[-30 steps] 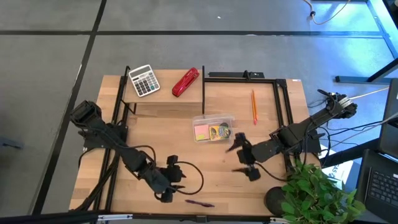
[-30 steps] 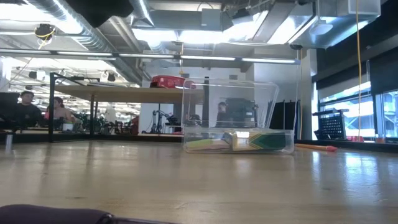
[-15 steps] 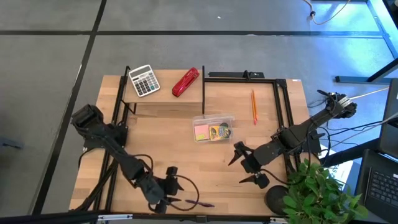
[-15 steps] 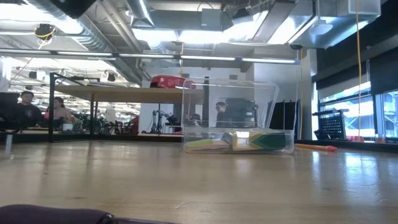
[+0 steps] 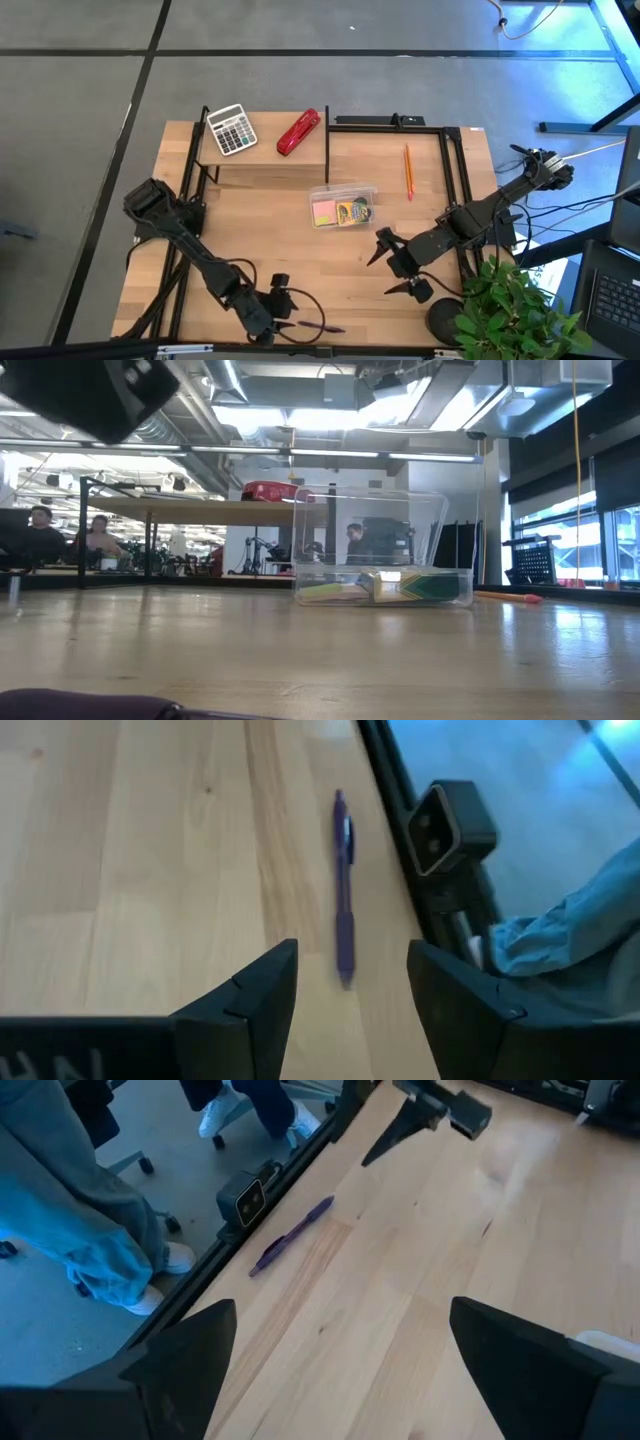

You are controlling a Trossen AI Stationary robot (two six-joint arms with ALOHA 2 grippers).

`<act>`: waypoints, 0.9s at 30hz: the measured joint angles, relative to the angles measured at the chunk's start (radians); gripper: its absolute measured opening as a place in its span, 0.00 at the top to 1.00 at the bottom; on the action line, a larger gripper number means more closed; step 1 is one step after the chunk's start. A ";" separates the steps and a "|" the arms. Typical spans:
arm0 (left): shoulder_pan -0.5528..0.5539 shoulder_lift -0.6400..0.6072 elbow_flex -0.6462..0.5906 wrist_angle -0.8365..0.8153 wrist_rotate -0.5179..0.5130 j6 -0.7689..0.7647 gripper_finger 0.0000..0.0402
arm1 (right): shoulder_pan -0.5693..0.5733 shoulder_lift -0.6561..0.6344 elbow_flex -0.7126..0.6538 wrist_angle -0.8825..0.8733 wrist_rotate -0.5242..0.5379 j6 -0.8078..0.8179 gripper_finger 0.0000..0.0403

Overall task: Pack school essentials
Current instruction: Put the violet pen into the supply box

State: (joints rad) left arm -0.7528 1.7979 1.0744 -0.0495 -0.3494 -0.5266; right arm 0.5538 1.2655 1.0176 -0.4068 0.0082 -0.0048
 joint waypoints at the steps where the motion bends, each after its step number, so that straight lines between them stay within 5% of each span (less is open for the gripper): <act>1: 0.000 0.009 0.000 0.002 -0.001 0.000 0.54 | 0.000 0.000 0.000 0.000 0.000 0.000 0.08; 27: 0.008 0.245 0.001 0.249 0.005 0.042 0.54 | 0.000 0.001 0.000 -0.002 -0.001 0.000 0.08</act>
State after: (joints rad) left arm -0.7444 2.0430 1.0756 0.1997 -0.3447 -0.4848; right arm 0.5541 1.2663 1.0174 -0.4088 0.0074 -0.0048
